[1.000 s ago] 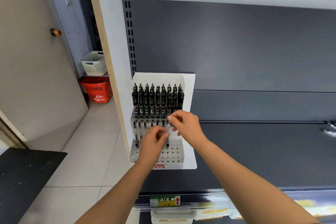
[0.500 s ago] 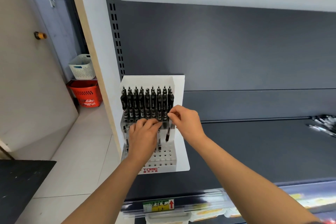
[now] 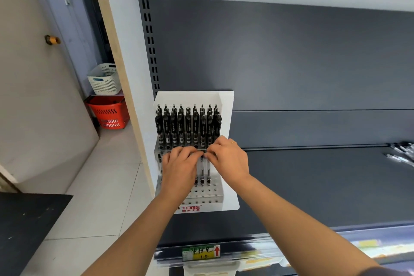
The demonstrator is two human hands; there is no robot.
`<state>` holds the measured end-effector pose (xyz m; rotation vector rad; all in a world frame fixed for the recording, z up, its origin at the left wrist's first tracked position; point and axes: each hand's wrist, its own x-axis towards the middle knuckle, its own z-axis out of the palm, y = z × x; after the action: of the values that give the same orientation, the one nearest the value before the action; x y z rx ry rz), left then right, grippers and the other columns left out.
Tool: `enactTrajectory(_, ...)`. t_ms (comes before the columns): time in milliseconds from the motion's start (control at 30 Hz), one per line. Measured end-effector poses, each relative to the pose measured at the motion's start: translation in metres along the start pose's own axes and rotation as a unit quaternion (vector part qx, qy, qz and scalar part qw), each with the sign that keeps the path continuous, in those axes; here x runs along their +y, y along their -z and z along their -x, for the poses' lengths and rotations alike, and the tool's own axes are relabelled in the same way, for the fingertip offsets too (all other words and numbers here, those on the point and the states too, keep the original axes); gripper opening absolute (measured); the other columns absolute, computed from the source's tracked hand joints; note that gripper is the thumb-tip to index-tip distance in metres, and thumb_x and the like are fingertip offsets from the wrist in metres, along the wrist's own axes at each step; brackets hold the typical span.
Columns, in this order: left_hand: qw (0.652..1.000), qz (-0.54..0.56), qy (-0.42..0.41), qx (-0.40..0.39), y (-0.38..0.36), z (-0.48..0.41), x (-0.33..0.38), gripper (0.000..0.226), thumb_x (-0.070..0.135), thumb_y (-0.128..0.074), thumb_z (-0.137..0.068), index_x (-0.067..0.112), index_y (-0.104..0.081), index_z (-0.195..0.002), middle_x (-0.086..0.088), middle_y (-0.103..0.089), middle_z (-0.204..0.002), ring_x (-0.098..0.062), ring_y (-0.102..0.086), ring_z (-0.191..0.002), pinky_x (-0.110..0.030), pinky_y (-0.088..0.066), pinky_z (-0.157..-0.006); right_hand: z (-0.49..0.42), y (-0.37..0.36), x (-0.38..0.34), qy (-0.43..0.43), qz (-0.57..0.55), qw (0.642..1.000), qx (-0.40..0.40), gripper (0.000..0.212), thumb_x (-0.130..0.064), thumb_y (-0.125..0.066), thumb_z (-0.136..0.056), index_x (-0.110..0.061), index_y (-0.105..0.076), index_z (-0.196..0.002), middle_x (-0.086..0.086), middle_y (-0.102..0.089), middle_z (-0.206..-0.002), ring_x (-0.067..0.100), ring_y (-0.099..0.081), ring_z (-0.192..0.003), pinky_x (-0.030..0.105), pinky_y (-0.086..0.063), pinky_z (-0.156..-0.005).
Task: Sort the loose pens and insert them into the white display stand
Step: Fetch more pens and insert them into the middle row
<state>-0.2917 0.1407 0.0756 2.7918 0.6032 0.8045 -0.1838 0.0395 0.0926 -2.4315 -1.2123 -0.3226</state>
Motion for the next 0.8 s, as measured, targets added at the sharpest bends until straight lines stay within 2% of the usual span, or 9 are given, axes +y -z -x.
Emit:
enactTrajectory(133, 1.000, 0.002, -0.001, 0.015, -0.002, 0.001, -0.001, 0.036, 0.005, -0.070, -0.078, 0.020, -0.069, -0.110, 0.001, -0.065, -0.110, -0.028, -0.058, -0.103, -0.045, -0.040, -0.084, 0.001, 0.000, 0.003, 0.012, 0.038, 0.999, -0.010, 0.029, -0.041, -0.047, -0.096, -0.021, -0.068, -0.100, -0.004, -0.054, -0.103, 0.018, -0.048, -0.094, 0.027, -0.036, -0.058)
enactTrajectory(300, 0.998, 0.031, 0.050, -0.007, -0.008, -0.003, 0.007, 0.033, 0.013, -0.054, -0.091, 0.024, -0.061, -0.121, 0.005, -0.058, -0.122, -0.023, -0.046, -0.115, -0.038, -0.029, -0.094, -0.005, 0.002, 0.002, 0.045, 0.062, 0.997, -0.028, 0.030, -0.035, -0.044, -0.098, -0.016, -0.067, -0.101, 0.001, -0.056, -0.100, 0.022, -0.050, -0.094, 0.028, -0.034, -0.057)
enactTrajectory(400, 0.993, 0.050, 0.100, 0.023, -0.010, -0.004, 0.018, 0.036, 0.011, -0.051, -0.090, 0.024, -0.057, -0.123, 0.004, -0.056, -0.125, -0.021, -0.043, -0.116, -0.035, -0.028, -0.093, -0.010, 0.004, 0.004, 0.057, 0.020, 0.997, -0.041, 0.030, -0.036, -0.045, -0.098, -0.019, -0.068, -0.105, 0.001, -0.058, -0.100, 0.022, -0.051, -0.097, 0.028, -0.035, -0.061)
enactTrajectory(467, 0.991, 0.055, 0.106, 0.053, -0.009, -0.005, 0.028, 0.034, 0.007, -0.053, -0.087, 0.022, -0.059, -0.117, 0.002, -0.058, -0.121, -0.024, -0.045, -0.113, -0.034, -0.027, -0.087, -0.009, 0.010, 0.011, 0.063, -0.015, 0.997, -0.043, 0.030, -0.038, -0.044, -0.098, -0.021, -0.066, -0.110, 0.000, -0.060, -0.103, 0.022, -0.052, -0.100, 0.030, -0.040, -0.066)
enactTrajectory(567, 0.993, 0.052, 0.060, 0.091, -0.013, -0.009, 0.063, 0.024, 0.007, -0.059, -0.085, 0.018, -0.064, -0.105, 0.000, -0.063, -0.110, -0.028, -0.052, -0.104, -0.036, -0.030, -0.080, 0.007, 0.029, 0.044, 0.076, -0.029, 0.996, -0.030, 0.033, -0.040, -0.044, -0.098, -0.022, -0.064, -0.116, 0.000, -0.062, -0.109, 0.022, -0.052, -0.104, 0.032, -0.044, -0.075)
enactTrajectory(667, 0.994, 0.038, -0.006, 0.106, -0.022, -0.019, 0.122, 0.015, 0.014, -0.061, -0.081, 0.017, -0.066, -0.094, -0.001, -0.066, -0.099, -0.031, -0.058, -0.093, -0.040, -0.039, -0.074, 0.028, 0.058, 0.099, 0.071, -0.015, 0.997, -0.015, 0.032, -0.040, -0.046, -0.097, -0.021, -0.066, -0.113, 0.000, -0.062, -0.109, 0.023, -0.054, -0.101, 0.034, -0.045, -0.077)
enactTrajectory(800, 0.993, 0.047, -0.071, 0.078, -0.045, -0.038, 0.213, 0.017, 0.009, -0.073, -0.075, 0.019, -0.065, -0.087, 0.002, -0.065, -0.089, -0.028, -0.059, -0.081, -0.034, -0.035, -0.067, 0.059, 0.104, 0.188, 0.023, -0.001, 1.000, 0.013, 0.028, -0.038, -0.047, -0.097, -0.023, -0.066, -0.111, -0.002, -0.060, -0.111, 0.022, -0.052, -0.102, 0.036, -0.044, -0.083)
